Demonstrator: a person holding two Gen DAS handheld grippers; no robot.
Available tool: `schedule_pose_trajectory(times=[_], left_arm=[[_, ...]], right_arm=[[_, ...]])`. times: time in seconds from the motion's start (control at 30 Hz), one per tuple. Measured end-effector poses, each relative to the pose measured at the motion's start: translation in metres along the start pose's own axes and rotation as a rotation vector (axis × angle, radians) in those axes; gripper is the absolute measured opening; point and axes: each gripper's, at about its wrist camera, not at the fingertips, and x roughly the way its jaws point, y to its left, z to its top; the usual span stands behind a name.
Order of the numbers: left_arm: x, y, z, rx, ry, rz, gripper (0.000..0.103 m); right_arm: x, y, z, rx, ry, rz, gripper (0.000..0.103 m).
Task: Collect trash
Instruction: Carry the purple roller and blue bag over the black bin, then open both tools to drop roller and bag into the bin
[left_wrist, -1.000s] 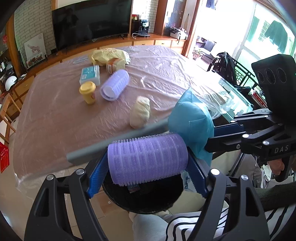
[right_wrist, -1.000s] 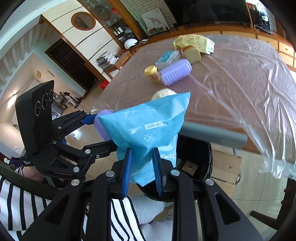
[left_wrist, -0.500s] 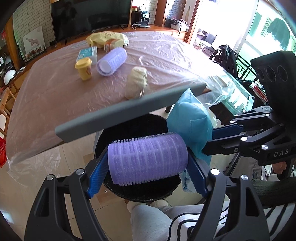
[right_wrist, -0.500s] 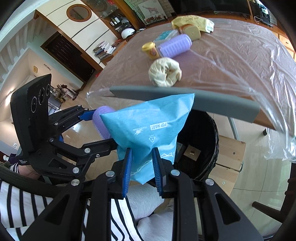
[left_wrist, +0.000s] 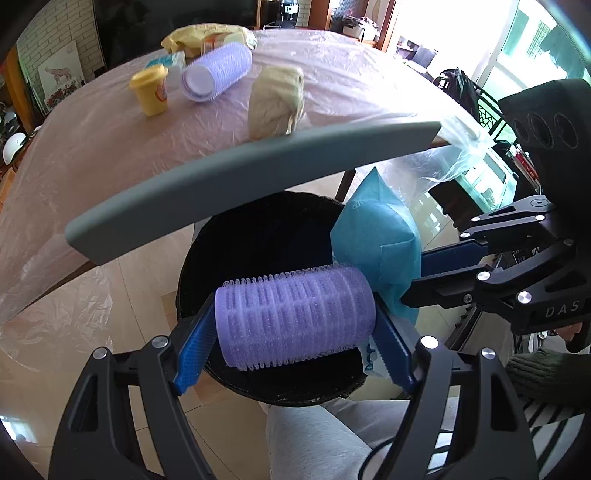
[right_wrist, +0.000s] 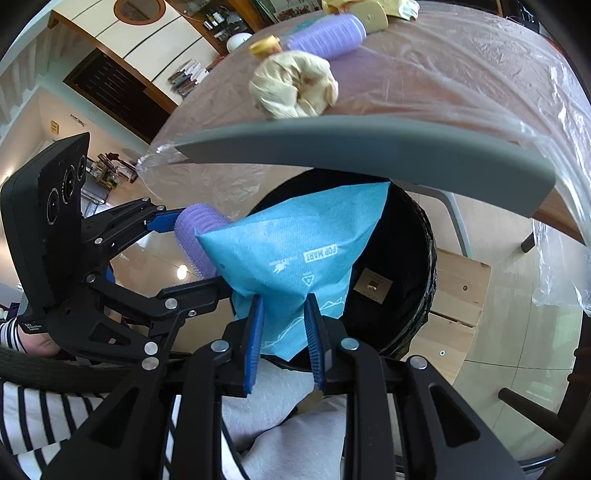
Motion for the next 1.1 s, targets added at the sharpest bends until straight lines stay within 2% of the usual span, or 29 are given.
schedule_pose_trajectory(times=[0.37, 0.83, 0.9, 0.93, 0.97, 1.0, 1.07, 1.1], left_arm=[[0.028, 0.011, -0.002, -0.005, 0.045, 0.003, 0.079], [0.049, 0.007, 0.002, 0.014, 0.092, 0.021, 0.079], [0.051, 0.008, 0.003, 0.012, 0.102, 0.018, 0.080], [0.053, 0.007, 0.003, 0.009, 0.120, 0.018, 0.081], [0.055, 0.008, 0.002, 0.004, 0.135, 0.021, 0.090], [0.056, 0.011, 0.001, -0.005, 0.144, 0.023, 0.093], [0.054, 0.018, -0.002, -0.029, 0.149, 0.006, 0.094], [0.052, 0.021, -0.003, -0.037, 0.150, 0.005, 0.100]], right_arm=[[0.026, -0.013, 0.001, 0.024, 0.047, -0.013, 0.023], [0.040, -0.012, 0.006, 0.041, 0.089, -0.057, 0.023], [0.040, -0.010, 0.006, 0.045, 0.091, -0.072, 0.026], [0.040, -0.011, 0.007, 0.051, 0.091, -0.091, 0.031], [0.039, -0.014, 0.006, 0.069, 0.094, -0.110, 0.049], [0.036, -0.017, 0.005, 0.087, 0.087, -0.116, 0.062], [0.028, -0.022, 0.001, 0.124, 0.067, -0.113, 0.064], [0.023, -0.025, -0.001, 0.136, 0.062, -0.118, 0.065]])
